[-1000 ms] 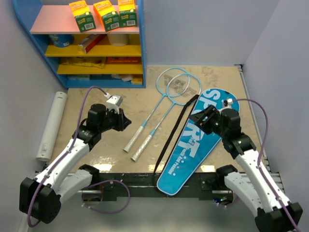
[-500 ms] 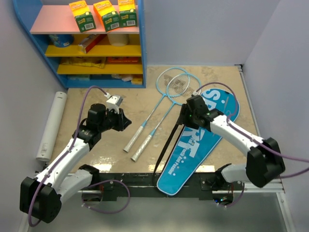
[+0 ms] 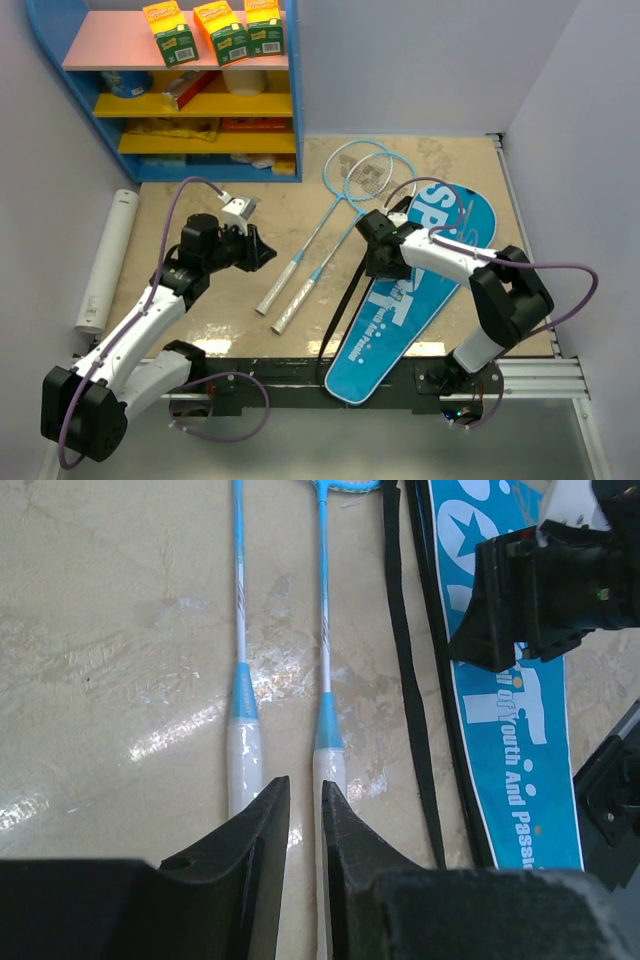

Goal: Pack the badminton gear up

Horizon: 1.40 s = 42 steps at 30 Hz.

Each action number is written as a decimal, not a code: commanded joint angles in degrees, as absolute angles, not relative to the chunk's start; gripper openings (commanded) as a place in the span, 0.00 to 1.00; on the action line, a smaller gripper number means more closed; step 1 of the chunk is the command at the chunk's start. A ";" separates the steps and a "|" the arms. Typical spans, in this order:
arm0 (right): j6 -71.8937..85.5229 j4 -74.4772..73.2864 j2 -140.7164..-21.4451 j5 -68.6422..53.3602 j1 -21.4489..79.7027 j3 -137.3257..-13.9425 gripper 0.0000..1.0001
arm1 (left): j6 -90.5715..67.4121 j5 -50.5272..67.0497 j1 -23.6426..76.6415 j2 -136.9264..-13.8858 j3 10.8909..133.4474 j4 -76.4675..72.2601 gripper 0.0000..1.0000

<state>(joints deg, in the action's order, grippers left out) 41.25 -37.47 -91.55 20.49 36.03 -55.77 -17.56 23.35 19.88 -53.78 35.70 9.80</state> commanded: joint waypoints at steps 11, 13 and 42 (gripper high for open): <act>46.76 -36.39 -96.50 24.08 39.55 -59.77 0.64 | -19.34 27.60 19.86 -52.91 35.16 6.07 0.24; 46.84 -35.25 -98.87 23.03 39.64 -58.72 0.64 | -19.34 27.60 19.86 -52.82 35.16 6.24 0.24; 50.45 -35.85 -84.04 22.67 44.56 -60.37 0.00 | -18.81 26.72 19.86 -53.09 35.33 6.77 0.25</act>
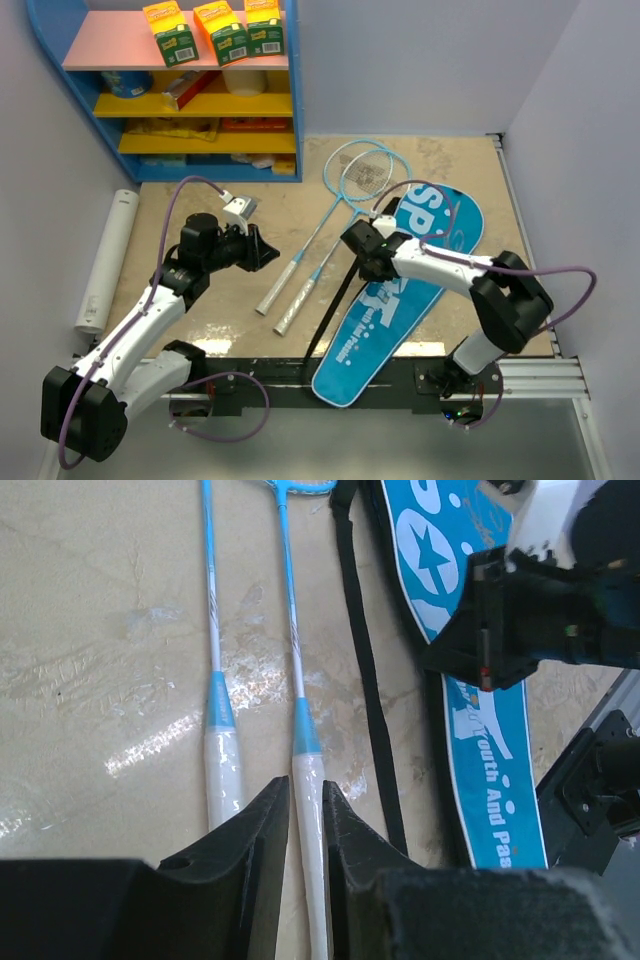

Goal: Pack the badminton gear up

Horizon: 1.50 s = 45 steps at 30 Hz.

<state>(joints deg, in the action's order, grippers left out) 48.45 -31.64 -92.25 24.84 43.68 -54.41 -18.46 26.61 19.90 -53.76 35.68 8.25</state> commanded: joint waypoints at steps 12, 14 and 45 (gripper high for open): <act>49.04 -22.53 -66.98 15.65 45.00 -66.63 0.00 | -18.55 24.53 19.51 -51.59 35.77 7.64 0.24; 50.09 -12.73 -65.14 12.94 45.00 -62.24 0.00 | -18.46 23.03 19.25 -50.89 36.03 8.17 0.24; 66.34 69.42 -90.58 6.24 50.53 -26.49 0.02 | -17.40 17.67 18.28 -48.78 36.56 10.11 0.25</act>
<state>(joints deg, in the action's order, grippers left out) 60.01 62.28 -82.32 4.14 47.72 -35.35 -18.33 18.17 18.76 -49.65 35.68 10.59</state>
